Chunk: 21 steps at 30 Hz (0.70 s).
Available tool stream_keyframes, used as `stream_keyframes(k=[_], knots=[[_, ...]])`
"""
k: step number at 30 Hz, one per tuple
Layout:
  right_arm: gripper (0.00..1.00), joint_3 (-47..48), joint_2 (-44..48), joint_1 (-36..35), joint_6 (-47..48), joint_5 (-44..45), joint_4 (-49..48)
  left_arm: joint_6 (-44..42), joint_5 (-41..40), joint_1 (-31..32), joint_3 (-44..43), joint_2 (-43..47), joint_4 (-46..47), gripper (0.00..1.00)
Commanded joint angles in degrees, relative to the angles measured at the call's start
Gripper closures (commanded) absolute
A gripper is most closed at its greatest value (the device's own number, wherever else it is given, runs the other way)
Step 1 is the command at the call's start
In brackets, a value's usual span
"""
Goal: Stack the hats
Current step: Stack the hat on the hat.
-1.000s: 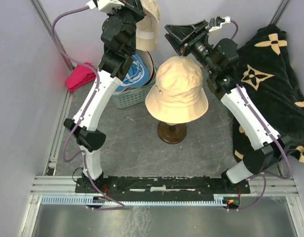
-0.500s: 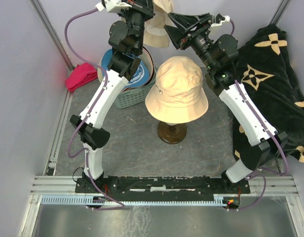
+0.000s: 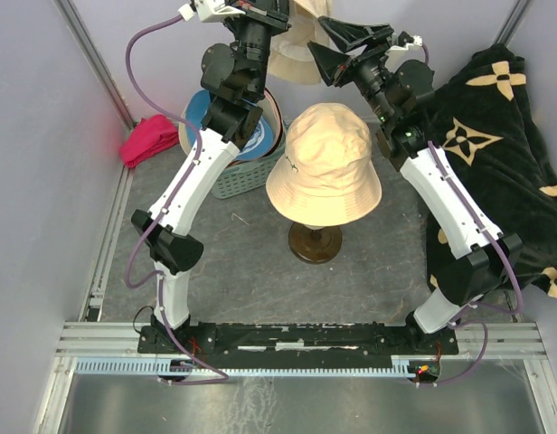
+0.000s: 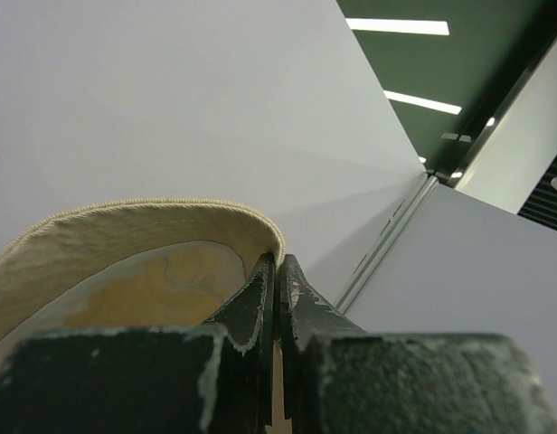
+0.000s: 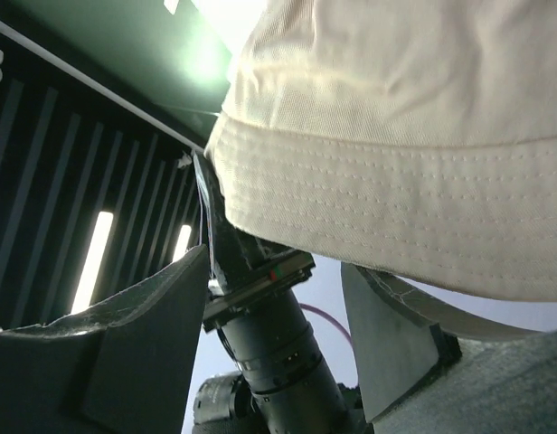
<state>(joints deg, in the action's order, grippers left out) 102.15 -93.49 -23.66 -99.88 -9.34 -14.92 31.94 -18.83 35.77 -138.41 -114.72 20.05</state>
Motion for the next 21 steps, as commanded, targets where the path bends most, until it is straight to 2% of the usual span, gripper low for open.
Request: stream_keyframes(k=[1,21], knots=[[0.31,1.3,1.0,1.9,-3.1,1.5,-4.8,2.3,3.3,0.5,-2.6,0.3,4.5,0.97],[0.29,0.2,-2.3,4.3,-9.1,-0.4,-9.4,7.9,11.7,1.1,-4.8,-3.5,9.6,0.97]])
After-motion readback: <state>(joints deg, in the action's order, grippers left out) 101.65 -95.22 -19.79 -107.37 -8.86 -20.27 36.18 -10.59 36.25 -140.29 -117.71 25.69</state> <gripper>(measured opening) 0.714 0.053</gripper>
